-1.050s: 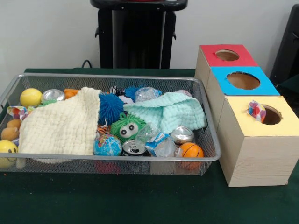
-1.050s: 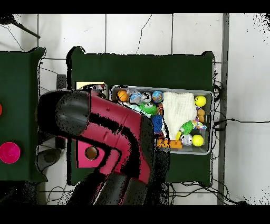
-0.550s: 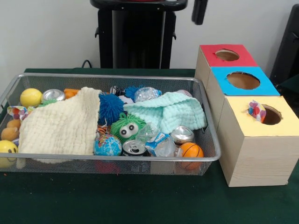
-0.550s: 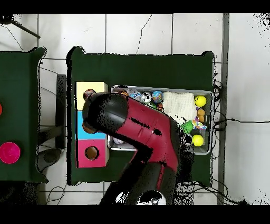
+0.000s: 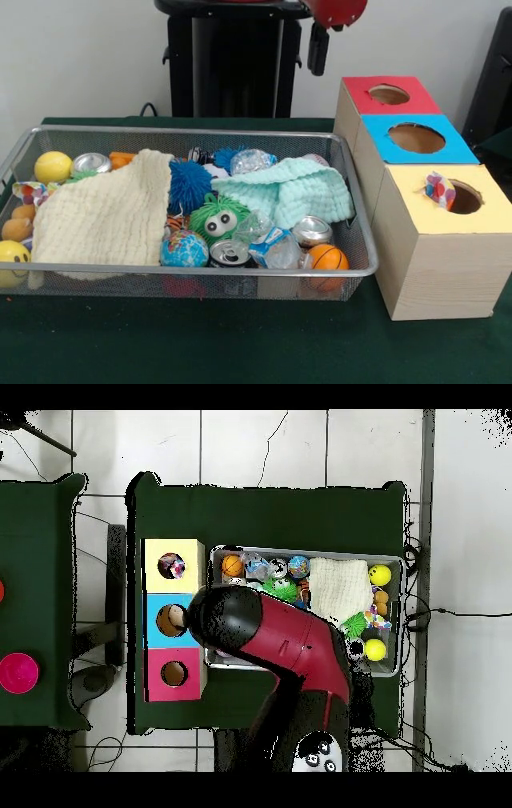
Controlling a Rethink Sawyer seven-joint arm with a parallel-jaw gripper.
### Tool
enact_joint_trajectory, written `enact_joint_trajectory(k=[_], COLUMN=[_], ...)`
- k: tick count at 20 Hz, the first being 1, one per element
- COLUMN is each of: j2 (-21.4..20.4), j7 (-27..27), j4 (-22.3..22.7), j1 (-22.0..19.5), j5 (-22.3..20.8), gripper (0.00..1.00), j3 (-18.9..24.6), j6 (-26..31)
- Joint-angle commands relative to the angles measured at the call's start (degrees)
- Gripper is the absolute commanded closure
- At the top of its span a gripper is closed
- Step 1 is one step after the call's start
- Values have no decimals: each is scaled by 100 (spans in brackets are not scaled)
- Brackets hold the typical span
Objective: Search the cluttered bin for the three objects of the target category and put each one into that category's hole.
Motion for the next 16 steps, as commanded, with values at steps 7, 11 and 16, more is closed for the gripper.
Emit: enact_joint_trajectory(k=[7,11,16], j2=[-143,-111,-64], j7=[-1709,-1879,-2002], j4=[1295,1504,1652], j1=[-990,-1617,-2267], j5=[-1127,-1361,-1871], gripper=[100,100,100], j3=[1564,2057,2537], j6=[-1004,-1259,-1452])
